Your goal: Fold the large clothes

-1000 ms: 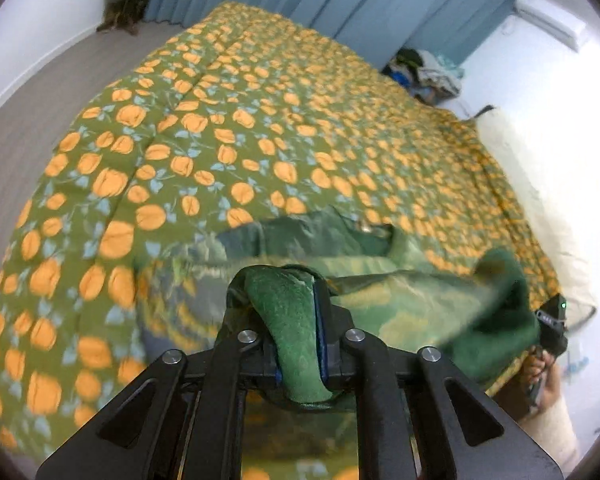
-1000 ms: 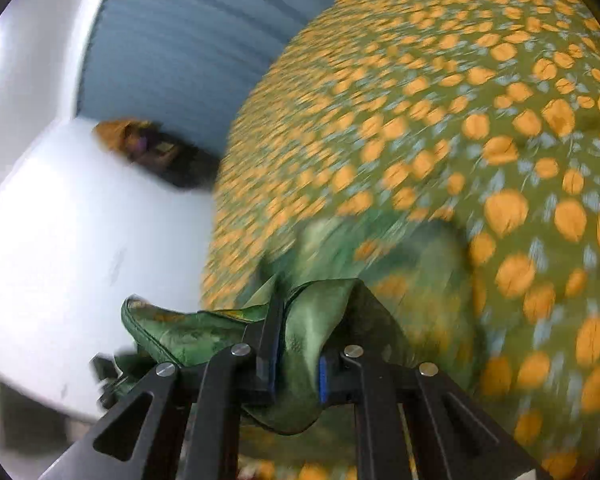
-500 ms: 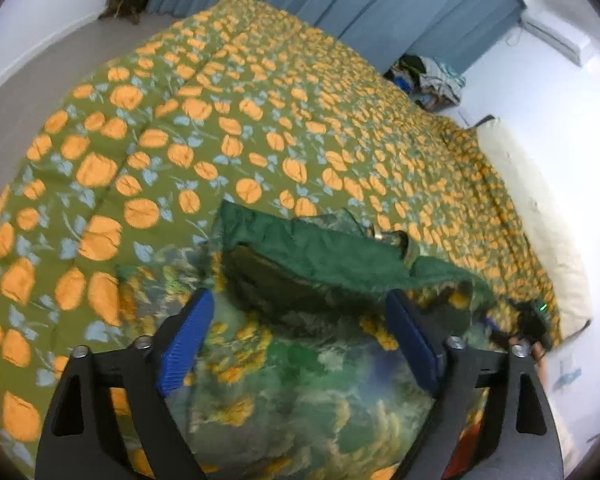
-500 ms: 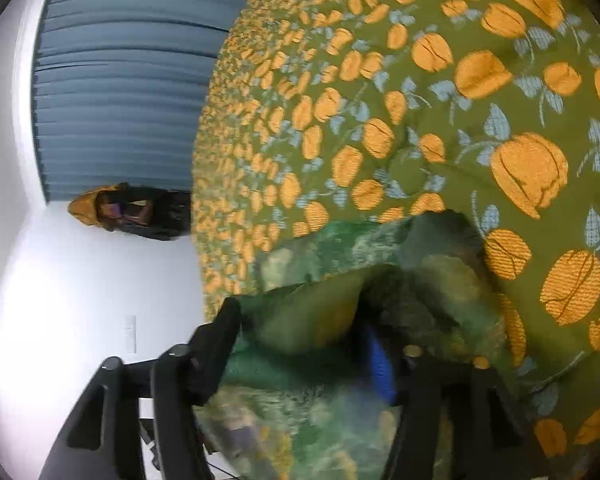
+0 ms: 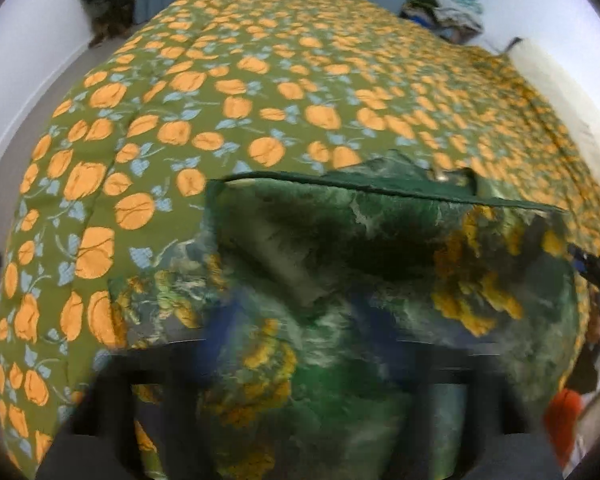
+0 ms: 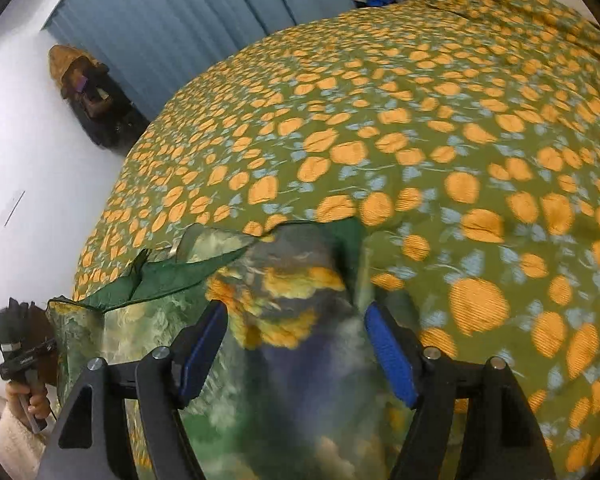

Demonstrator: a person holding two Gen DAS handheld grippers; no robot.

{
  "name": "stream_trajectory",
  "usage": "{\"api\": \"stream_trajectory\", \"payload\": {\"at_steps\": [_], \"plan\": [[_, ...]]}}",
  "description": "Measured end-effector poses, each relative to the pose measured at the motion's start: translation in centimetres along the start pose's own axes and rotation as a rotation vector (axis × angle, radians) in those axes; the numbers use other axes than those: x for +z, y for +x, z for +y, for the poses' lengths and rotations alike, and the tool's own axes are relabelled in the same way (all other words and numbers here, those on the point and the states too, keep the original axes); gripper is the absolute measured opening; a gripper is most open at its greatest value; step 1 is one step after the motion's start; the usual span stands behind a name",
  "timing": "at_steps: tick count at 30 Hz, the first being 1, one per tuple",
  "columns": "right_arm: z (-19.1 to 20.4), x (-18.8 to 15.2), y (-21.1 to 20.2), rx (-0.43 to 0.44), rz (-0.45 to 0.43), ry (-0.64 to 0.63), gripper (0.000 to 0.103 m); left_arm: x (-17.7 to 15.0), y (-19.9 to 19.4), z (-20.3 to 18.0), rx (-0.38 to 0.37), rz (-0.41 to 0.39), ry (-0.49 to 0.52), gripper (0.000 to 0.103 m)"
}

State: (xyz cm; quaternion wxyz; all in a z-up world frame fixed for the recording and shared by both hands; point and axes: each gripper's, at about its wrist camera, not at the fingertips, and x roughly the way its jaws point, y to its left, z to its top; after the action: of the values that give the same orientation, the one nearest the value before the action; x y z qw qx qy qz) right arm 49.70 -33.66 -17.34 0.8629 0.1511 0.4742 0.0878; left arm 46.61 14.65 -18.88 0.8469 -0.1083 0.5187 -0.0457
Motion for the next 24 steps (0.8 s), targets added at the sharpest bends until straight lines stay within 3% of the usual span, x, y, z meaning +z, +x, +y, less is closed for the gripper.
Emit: {"api": "stream_trajectory", "payload": {"at_steps": [1,2,4,9,10,12,14,16,17,19,20,22,23,24], "plan": [[0.5,0.1,1.0,-0.045,0.027,-0.042,0.017,0.0,0.2,0.3,0.007,0.014,-0.028,0.000],[1.1,0.0,1.4,-0.108,0.041,-0.086,0.009,0.0,-0.1,0.5,0.021,0.000,-0.035,0.000],[1.8,0.0,0.0,-0.138,-0.001,-0.124,0.008,0.1,-1.4,0.5,0.049,-0.046,-0.014,0.000],[2.4,2.9,-4.7,-0.163,-0.210,-0.153,0.008,2.1,-5.5,2.2,0.081,-0.205,-0.075,0.000],[2.3,3.5,-4.3,-0.168,-0.215,-0.152,0.008,2.4,-5.4,2.5,0.098,-0.219,-0.084,0.000],[2.4,4.0,-2.0,-0.208,-0.175,-0.143,0.008,2.6,-4.2,3.1,0.043,-0.193,-0.111,0.000],[1.4,3.3,0.2,-0.217,-0.120,-0.120,0.008,2.1,-2.8,3.7,-0.019,-0.127,-0.135,0.016],[0.7,2.3,0.8,-0.198,-0.116,-0.088,0.010,1.6,-2.0,3.8,-0.057,-0.094,-0.125,0.086],[0.2,2.0,0.8,-0.187,-0.118,-0.074,0.012,1.2,-2.0,3.7,-0.056,-0.097,-0.114,0.095],[-0.3,1.8,0.8,-0.167,-0.120,-0.057,0.017,0.9,-1.6,3.5,-0.064,-0.081,-0.090,0.097],[-0.6,1.8,0.9,-0.158,-0.107,-0.049,0.021,0.9,-0.7,3.5,-0.085,-0.037,-0.087,0.097],[-0.8,2.0,1.3,-0.155,-0.071,-0.031,0.048,0.7,0.6,3.3,-0.086,0.006,-0.095,0.097],[-0.8,2.1,1.6,-0.164,-0.049,-0.020,0.052,0.8,1.4,3.0,-0.082,0.024,-0.095,0.096],[-0.8,2.2,1.8,-0.166,-0.033,-0.014,0.054,0.7,1.7,2.7,-0.089,0.033,-0.094,0.076]]}}
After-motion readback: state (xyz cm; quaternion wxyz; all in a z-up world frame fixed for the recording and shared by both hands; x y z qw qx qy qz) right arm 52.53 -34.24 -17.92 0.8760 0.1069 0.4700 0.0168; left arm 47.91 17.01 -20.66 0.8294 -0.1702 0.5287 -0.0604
